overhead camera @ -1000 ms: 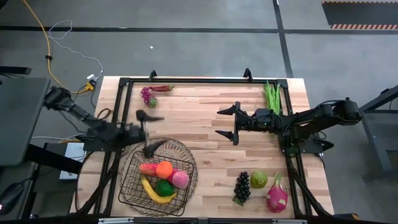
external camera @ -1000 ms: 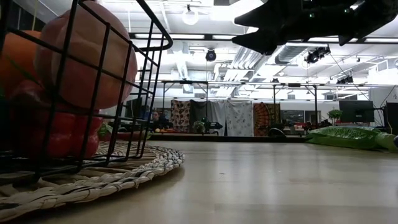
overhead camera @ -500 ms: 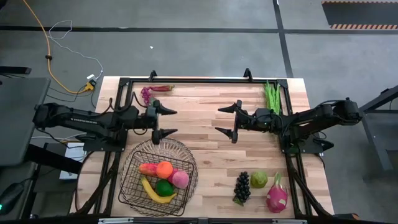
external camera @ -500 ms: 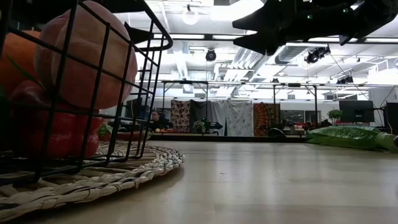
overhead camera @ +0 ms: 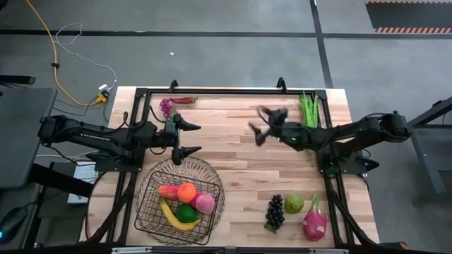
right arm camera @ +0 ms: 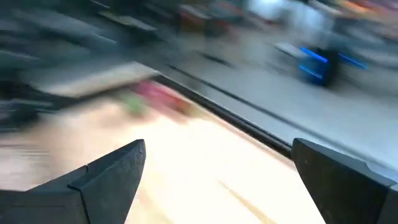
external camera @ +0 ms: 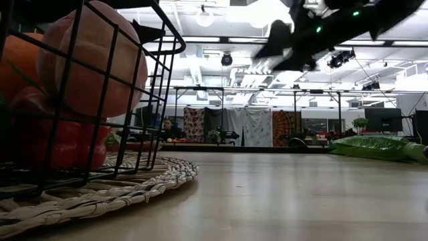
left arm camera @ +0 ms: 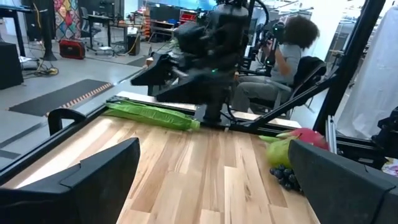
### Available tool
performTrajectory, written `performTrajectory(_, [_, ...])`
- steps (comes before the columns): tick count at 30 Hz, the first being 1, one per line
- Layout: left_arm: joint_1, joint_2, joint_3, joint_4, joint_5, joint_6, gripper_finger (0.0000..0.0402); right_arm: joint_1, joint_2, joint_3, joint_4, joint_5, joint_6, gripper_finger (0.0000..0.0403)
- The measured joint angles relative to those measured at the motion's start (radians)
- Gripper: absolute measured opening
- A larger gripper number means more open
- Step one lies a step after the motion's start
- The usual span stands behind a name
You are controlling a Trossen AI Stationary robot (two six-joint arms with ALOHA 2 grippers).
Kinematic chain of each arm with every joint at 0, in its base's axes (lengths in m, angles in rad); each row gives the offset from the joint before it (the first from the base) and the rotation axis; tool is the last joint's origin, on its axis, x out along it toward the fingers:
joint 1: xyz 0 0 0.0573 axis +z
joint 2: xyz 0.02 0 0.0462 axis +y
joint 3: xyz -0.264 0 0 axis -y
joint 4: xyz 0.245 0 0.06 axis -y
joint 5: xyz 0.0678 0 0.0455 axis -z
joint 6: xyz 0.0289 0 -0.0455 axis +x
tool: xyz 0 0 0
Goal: Build produce basket
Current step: Put the green leaf lettuce into the black wire basket
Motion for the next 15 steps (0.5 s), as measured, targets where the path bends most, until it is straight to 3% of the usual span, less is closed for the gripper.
performTrajectory(2, [0.0, 0.0, 0.0, 0.0, 0.0, 0.0, 0.0399, -0.033, 0.001, 0.066, -0.284, 0.07, 0.141, 0.0394])
performTrajectory(6, [0.0, 0.0, 0.0, -0.008, 0.0, 0.0, 0.0399, -0.114, 0.03, 0.153, -0.744, 0.069, 0.446, 0.0394])
performTrajectory(9, [0.0, 0.0, 0.0, -0.008, 0.0, 0.0, 0.0399, -0.175, 0.058, 0.16, -0.916, 0.068, 0.588, 0.0394])
performTrajectory(15, [0.0, 0.0, 0.0, -0.018, 0.0, 0.001, 0.0399, -0.295, 0.138, 0.147, -1.099, 0.057, 0.741, 0.0394])
